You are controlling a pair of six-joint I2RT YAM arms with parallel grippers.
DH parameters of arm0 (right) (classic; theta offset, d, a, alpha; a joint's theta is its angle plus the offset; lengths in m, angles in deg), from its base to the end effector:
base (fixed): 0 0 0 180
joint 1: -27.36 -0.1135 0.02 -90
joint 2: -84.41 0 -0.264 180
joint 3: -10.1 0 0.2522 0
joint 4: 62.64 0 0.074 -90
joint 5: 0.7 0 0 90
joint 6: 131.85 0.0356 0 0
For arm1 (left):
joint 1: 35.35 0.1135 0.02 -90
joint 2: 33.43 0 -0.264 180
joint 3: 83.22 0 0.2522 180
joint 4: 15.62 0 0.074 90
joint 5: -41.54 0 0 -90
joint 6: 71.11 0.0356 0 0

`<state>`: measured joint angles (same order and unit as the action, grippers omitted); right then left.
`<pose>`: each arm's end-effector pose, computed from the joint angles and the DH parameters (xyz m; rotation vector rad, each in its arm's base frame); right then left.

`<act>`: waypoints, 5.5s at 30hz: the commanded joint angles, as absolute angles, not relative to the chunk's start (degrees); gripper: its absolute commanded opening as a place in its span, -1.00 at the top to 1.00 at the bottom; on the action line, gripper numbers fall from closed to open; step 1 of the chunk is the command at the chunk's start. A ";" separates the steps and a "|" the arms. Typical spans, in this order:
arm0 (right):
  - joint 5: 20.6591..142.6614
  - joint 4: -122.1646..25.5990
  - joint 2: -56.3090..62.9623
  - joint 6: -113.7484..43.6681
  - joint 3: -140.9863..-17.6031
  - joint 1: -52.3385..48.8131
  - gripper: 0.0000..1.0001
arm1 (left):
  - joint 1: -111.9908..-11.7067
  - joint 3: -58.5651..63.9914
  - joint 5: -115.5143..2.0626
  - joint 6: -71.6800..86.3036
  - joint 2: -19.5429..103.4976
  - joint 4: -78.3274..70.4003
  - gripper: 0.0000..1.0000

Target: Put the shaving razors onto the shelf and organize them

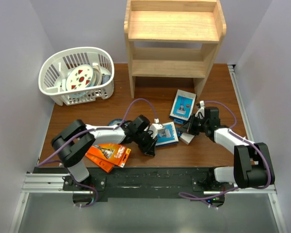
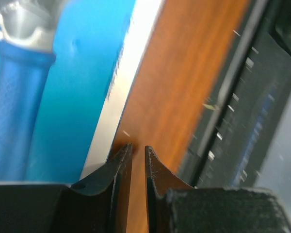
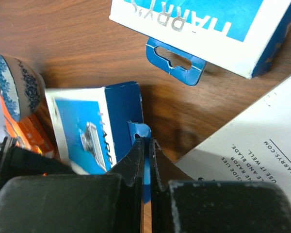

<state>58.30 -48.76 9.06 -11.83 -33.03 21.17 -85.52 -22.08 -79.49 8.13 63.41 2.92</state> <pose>0.2357 0.0440 0.1591 0.2344 2.4181 0.9388 0.1892 -0.2554 0.1436 1.1256 2.4336 -1.0758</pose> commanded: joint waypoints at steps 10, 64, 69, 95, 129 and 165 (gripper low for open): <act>53.53 -48.61 14.89 -12.41 -31.87 14.28 -0.17 | -76.40 -11.54 -55.84 2.46 69.75 3.68 0.14; 69.70 -52.39 -9.02 -15.84 -46.11 4.78 -0.16 | -65.94 -34.13 -86.34 -31.82 72.39 -40.26 -0.07; 69.61 -53.01 -8.85 -13.74 -45.67 4.86 -0.21 | -66.11 -34.12 -88.10 -34.98 75.99 -45.80 0.21; 50.89 -63.55 -6.91 15.62 -39.70 14.18 -0.76 | -66.98 -28.76 -104.98 -45.71 79.42 -68.57 1.00; 41.84 -45.79 10.06 -4.07 -62.72 19.79 0.75 | -68.57 -18.14 -109.90 -1.50 55.69 -18.65 0.21; 61.97 -47.47 -6.30 6.22 -81.97 26.84 -0.58 | -73.31 -5.66 -98.86 4.98 63.69 -13.76 0.37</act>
